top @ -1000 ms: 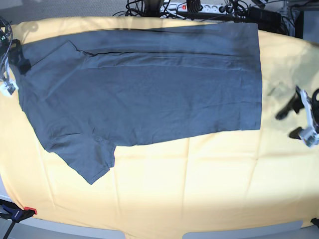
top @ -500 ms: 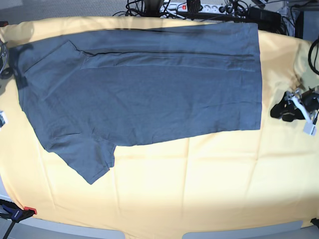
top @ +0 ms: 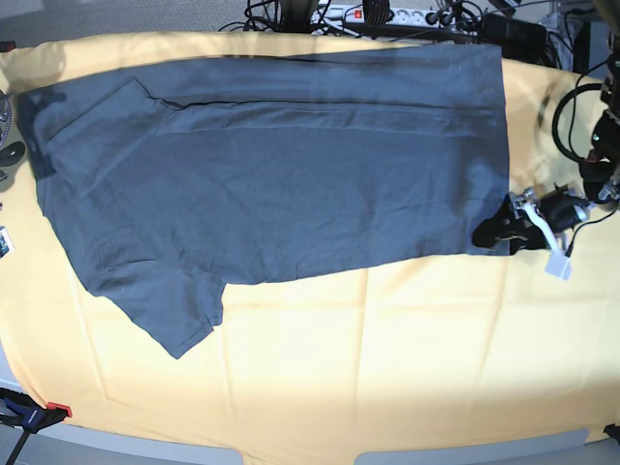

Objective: Fold the T-shirt properly
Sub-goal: 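Move both grippers to the opposite long edge of the shirt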

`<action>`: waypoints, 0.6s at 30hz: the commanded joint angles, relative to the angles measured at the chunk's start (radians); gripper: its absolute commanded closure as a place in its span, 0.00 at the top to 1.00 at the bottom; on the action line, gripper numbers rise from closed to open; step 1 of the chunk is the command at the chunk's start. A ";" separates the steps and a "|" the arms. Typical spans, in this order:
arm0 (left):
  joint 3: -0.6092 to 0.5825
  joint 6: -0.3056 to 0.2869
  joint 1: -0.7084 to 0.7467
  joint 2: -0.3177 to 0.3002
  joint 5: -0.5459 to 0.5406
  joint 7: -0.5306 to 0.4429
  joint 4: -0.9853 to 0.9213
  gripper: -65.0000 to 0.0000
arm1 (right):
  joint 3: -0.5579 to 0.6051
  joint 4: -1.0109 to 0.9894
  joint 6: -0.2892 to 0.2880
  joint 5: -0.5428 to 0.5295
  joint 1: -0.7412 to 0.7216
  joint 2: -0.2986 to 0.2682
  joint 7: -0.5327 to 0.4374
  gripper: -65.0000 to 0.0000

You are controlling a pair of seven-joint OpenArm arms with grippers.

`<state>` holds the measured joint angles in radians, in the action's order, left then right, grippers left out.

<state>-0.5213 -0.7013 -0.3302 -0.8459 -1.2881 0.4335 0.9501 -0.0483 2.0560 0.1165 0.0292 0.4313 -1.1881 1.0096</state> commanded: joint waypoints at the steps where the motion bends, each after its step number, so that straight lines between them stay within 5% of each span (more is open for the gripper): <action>1: -0.008 0.003 0.000 0.002 0.049 0.097 0.006 0.66 | -0.013 0.009 0.015 0.010 -0.013 -0.025 -0.013 0.52; 6: -0.008 0.003 -0.029 0.013 0.050 0.091 0.026 0.60 | -0.013 0.009 0.012 -0.050 -0.013 -0.019 -0.035 0.52; 11: -0.008 0.003 -0.089 0.012 0.157 0.030 0.025 0.01 | -0.013 0.010 0.003 -0.066 -0.013 0.021 -0.101 0.52; 18: -0.008 0.052 -0.186 0.012 0.269 -0.014 0.025 0.00 | -0.013 0.010 0.011 -0.067 -0.013 0.134 -0.185 0.52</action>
<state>-0.5396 -0.6594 -0.4835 -0.8082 -1.0054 0.4454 0.9691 -0.0483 2.0560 0.1127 -0.0620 0.4290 -1.0302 0.8345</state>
